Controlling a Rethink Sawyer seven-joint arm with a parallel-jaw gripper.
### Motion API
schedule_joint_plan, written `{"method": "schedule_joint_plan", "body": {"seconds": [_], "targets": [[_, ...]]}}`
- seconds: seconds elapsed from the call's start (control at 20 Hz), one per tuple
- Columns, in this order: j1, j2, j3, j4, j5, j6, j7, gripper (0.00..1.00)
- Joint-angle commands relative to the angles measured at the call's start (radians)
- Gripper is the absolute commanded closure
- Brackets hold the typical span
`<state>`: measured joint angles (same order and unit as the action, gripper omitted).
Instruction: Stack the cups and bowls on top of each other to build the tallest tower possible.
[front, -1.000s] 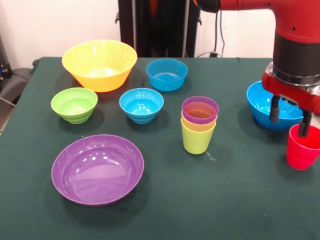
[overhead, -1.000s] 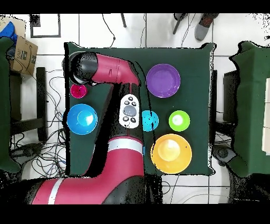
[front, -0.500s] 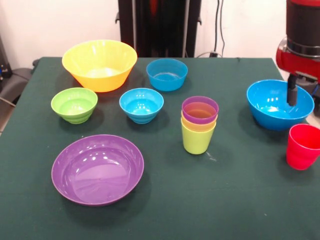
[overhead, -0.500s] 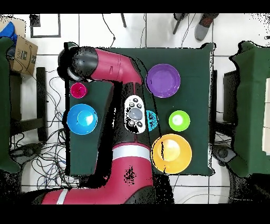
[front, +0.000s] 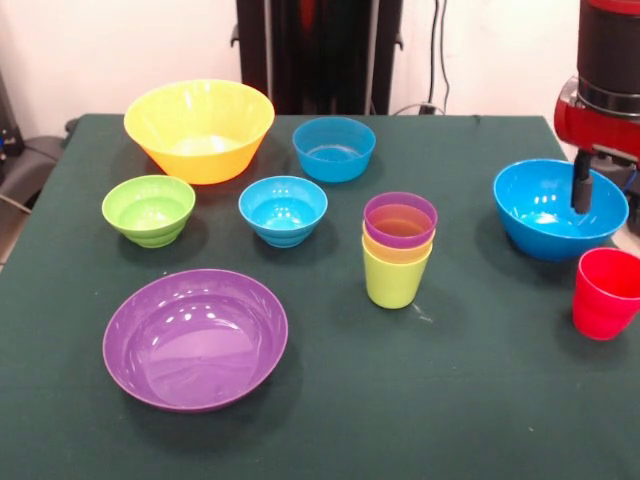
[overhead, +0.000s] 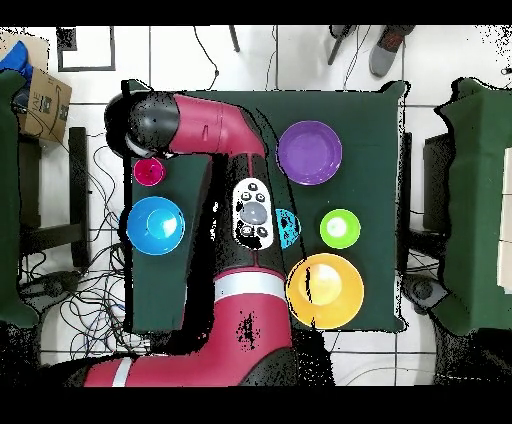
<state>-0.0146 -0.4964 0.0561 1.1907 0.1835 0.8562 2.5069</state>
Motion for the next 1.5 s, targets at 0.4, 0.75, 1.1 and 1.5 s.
{"method": "schedule_joint_plan", "body": {"seconds": [0.4,0.75,1.1,1.5], "targets": [[-0.027,0.090,0.122,0.048,-0.217,0.082,-0.284,0.00],[-0.031,0.120,0.140,0.012,-0.266,0.082,-0.276,0.00],[-0.032,0.145,0.158,-0.003,-0.301,0.080,-0.268,0.00],[-0.024,0.169,0.182,-0.031,-0.322,0.095,-0.246,0.00]]}}
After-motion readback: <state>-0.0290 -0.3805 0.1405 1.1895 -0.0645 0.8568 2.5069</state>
